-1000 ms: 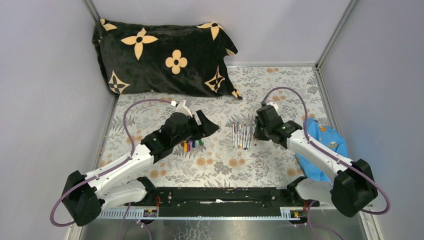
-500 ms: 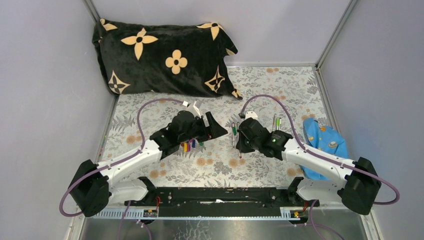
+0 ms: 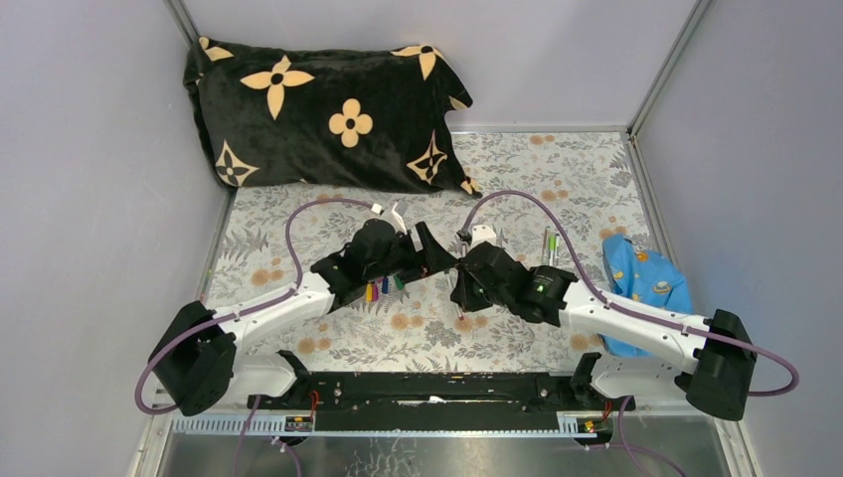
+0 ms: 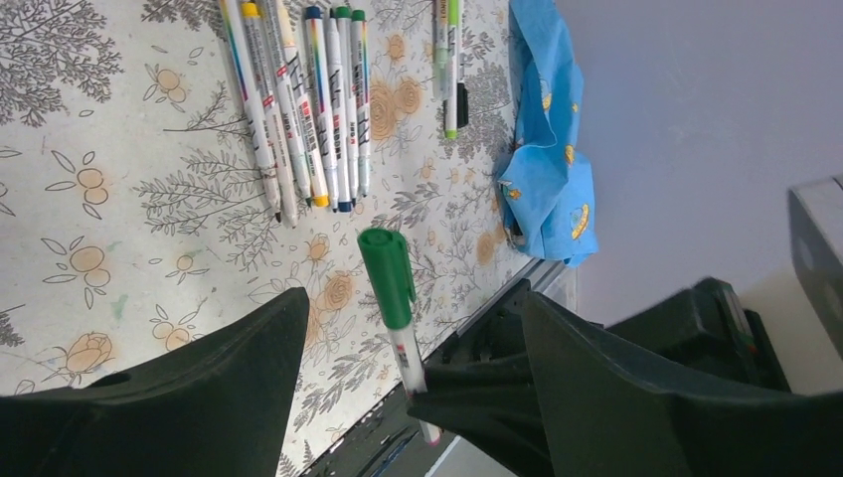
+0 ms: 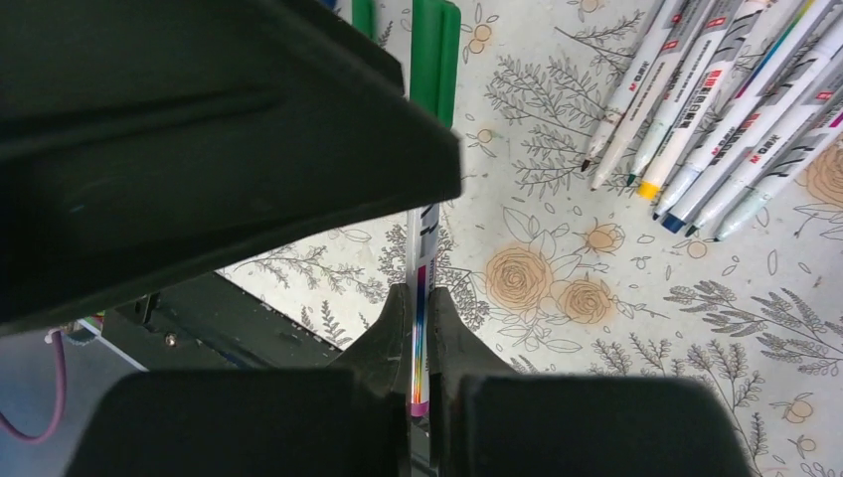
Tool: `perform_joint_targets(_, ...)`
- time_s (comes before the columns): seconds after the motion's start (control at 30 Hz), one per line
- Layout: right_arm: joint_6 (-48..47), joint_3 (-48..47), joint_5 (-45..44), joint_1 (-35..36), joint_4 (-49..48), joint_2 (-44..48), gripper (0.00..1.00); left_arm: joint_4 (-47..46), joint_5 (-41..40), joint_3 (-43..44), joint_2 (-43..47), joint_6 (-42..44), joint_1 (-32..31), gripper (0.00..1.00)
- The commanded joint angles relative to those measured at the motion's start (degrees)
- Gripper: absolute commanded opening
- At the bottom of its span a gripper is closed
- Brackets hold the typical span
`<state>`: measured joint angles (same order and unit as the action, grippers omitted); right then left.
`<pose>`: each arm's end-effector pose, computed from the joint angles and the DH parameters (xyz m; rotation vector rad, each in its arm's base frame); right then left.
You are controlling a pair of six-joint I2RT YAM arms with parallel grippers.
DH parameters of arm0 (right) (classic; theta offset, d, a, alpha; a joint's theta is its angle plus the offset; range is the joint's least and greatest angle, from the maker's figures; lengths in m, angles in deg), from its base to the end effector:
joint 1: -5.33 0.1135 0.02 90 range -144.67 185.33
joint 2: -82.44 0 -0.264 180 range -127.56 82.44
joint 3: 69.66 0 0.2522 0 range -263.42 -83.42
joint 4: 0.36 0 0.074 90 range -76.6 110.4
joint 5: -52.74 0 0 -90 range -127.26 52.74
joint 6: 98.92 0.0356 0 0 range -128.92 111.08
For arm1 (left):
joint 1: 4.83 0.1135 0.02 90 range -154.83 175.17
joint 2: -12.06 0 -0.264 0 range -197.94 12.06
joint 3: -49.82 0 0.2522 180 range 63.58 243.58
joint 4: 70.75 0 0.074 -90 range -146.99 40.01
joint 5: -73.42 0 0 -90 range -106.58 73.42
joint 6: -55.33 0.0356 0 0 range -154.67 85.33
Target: Open the pen caps
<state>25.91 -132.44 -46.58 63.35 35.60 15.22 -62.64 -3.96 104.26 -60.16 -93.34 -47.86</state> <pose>0.1385 0.2110 0.2667 -0.3861 2.3229 0.6555 0.1974 -0.1950 0.2404 -0.1539 2.2812 -1.2669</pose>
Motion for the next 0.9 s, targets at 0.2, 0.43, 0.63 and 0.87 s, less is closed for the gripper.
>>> perform_joint_targets(0.2,1.73,-1.88,-0.21,3.01,-3.23,0.58,0.0,-2.21,-3.24,1.33,-2.03,-2.46,0.22,0.82)
perform_joint_targets(0.43,1.99,-1.49,-0.23,3.5,-4.57,-0.14,0.0,-4.16,-3.21,0.22,-1.3,-3.79,0.29,0.65)
perform_joint_targets(0.63,2.38,-1.22,-0.32,3.59,-5.27,-0.29,0.0,-5.84,-3.21,-1.96,0.3,-4.92,0.24,0.42)
perform_joint_targets(0.87,2.72,-0.82,-0.86,3.58,-5.19,0.48,0.0,-7.39,-3.78,-4.28,2.62,-5.4,0.3,0.05)
